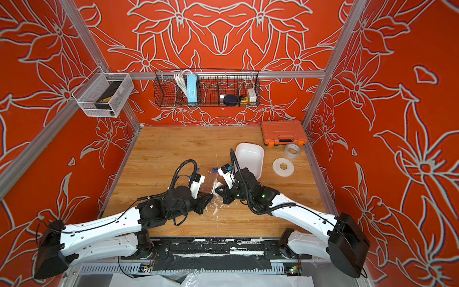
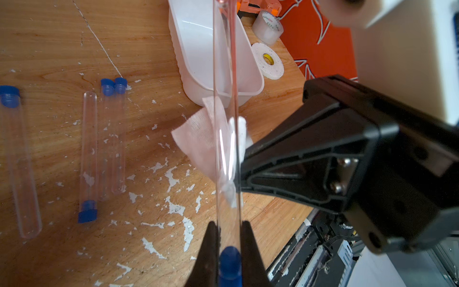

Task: Wipe the exteriors of test tubes
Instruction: Wipe the dirt from the test tube.

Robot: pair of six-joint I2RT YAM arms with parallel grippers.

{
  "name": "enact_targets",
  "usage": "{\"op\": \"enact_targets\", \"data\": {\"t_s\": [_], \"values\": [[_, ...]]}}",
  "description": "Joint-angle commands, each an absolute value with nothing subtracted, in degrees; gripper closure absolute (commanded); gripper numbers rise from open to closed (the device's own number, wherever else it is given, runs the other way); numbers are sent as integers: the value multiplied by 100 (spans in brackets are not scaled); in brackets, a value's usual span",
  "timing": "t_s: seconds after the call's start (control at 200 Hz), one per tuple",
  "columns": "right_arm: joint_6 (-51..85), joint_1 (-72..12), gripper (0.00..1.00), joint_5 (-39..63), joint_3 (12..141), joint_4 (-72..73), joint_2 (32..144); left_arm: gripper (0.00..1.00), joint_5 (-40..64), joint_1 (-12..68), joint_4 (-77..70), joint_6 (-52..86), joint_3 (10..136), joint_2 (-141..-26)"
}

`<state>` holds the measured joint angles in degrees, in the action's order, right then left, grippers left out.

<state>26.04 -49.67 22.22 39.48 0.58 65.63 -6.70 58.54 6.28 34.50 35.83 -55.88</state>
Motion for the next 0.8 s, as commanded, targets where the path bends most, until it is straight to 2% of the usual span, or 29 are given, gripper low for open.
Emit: {"op": "enact_targets", "data": {"t_s": [0.0,0.796], "values": [[2428,-4884,100,2423,4216,196,6568,91,-404,5889,879,3372,3573,-5614],[2065,-4117,100,2900,5069,-14,6952,91,-395,5937,1096,3375,3582,-5565]]}}
